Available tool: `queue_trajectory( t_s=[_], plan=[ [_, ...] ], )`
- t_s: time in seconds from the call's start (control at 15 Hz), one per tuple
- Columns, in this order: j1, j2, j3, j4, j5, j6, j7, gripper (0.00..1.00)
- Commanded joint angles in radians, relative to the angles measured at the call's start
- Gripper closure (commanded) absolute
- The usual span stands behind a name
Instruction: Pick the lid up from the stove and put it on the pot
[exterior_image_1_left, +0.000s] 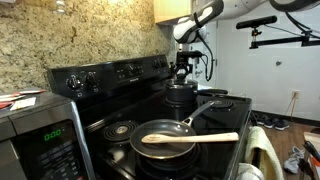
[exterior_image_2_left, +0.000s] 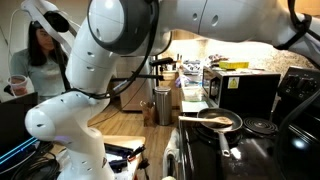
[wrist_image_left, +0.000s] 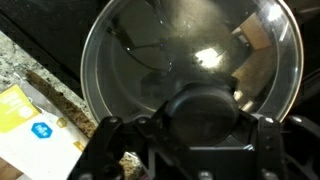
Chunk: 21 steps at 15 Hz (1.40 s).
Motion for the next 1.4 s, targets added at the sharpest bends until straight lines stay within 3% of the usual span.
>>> queue_trajectory(
  t_s=[0.0, 0.33, 0.4, 0.47, 0.53, 0.8, 1.13, 1.33],
  plan=[
    [-0.004, -0.027, 0.021, -0.032, 0.028, -0.003, -0.046, 0.77],
    [0.0, -0.033, 0.015, -0.049, 0.017, -0.006, -0.054, 0.77],
    [0.003, -0.033, 0.011, -0.052, 0.013, -0.006, -0.046, 0.65],
    [0.001, -0.036, 0.013, -0.055, 0.015, -0.006, -0.051, 0.27],
    [0.001, -0.038, 0.014, -0.058, 0.016, -0.004, -0.052, 0.27],
    [0.005, -0.051, 0.016, -0.07, 0.014, -0.003, -0.052, 0.03],
    [0.013, -0.092, 0.026, -0.074, 0.01, -0.041, -0.08, 0.0],
    [0.018, -0.132, 0.042, -0.062, 0.006, -0.12, -0.133, 0.0]
  ],
)
